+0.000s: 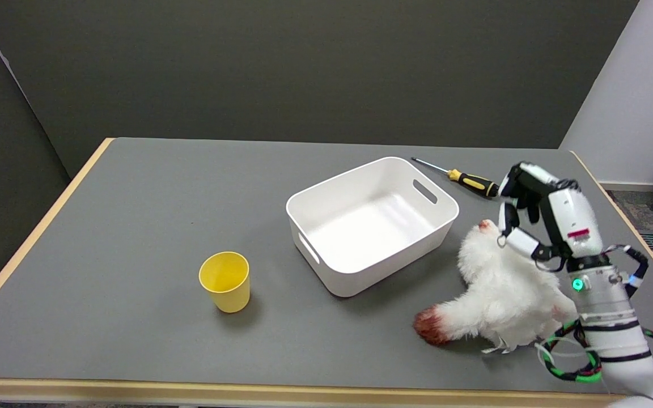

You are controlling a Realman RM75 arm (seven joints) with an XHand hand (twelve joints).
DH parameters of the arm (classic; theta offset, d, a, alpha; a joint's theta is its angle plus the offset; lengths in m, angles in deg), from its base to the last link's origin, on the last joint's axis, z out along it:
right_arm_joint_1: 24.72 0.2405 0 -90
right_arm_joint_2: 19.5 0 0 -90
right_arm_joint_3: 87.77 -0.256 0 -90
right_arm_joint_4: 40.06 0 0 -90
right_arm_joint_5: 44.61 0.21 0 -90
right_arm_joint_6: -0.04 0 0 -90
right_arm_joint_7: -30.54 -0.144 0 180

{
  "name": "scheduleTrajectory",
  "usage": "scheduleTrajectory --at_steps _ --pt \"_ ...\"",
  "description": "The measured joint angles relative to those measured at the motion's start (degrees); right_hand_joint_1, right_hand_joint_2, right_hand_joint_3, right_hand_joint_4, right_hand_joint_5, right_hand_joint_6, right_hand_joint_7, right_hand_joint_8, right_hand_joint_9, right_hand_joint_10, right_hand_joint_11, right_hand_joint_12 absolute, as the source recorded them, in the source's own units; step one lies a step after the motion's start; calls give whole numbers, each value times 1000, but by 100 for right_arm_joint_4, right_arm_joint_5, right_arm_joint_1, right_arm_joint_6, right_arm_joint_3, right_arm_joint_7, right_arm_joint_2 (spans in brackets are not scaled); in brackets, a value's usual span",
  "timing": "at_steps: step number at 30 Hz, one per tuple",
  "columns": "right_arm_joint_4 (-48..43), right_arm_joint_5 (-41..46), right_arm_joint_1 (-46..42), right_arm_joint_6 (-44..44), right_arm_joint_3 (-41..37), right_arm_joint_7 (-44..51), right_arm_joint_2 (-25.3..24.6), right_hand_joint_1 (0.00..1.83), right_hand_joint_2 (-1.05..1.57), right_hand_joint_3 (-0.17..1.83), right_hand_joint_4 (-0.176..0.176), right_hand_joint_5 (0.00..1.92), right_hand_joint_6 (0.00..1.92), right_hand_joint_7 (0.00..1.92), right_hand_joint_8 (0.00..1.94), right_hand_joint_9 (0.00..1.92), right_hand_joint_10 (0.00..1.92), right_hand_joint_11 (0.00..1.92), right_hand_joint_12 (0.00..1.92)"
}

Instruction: Pick up the plush toy.

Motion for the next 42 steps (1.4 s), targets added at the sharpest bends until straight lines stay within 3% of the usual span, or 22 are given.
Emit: scheduleTrajectory --at_steps 9,10,12,14,16,18,20,22,25,29,31,33,36,42 --pt "-169 -269 267 161 -325 35 -21 1316 913 846 -106 578 1696 607 1840 798 1771 1140 1921" --pt "-181 -289 304 171 -353 40 -31 1302 928 813 -111 576 1677 623 1827 796 1762 1120 1921" --pt "-199 -319 363 177 -397 61 -49 1161 1078 494 -155 569 1488 743 1722 767 1670 909 1920" --pt "-218 -321 399 180 -424 95 -64 962 648 925 -113 404 800 548 1257 662 1389 600 1784" --pt "-245 -283 419 180 -438 140 -81 726 615 878 -87 246 474 252 480 138 876 147 1422" --pt "-282 -201 418 156 -443 204 -98 691 610 862 -87 222 443 192 401 67 806 62 1336" --pt "-333 -99 390 110 -443 311 -120 604 562 927 -85 151 459 58 405 1 550 1 1062" --pt "-387 -14 345 68 -436 459 -141 607 555 927 -85 144 461 52 405 -1 520 -1 1043" --pt "-487 117 245 2 -401 790 -188 593 603 809 -87 179 372 101 315 -1 521 -1 992" --pt "-641 279 89 -53 -327 1381 -268 546 608 794 -90 175 371 134 338 -1 616 -1 976" --pt "-720 349 15 -56 -273 1709 -320 508 551 910 -91 143 447 121 445 1 685 -1 985" --pt "-800 419 -58 -47 -200 2089 -383 493 610 788 -93 178 383 178 382 14 758 -1 985" --pt "-928 506 -136 83 -38 2681 -498 446 560 913 -99 153 452 154 480 36 746 -1 1012" --pt "-1113 614 -133 454 419 3751 -786 368 565 903 -106 150 446 167 498 50 761 -1 1081"
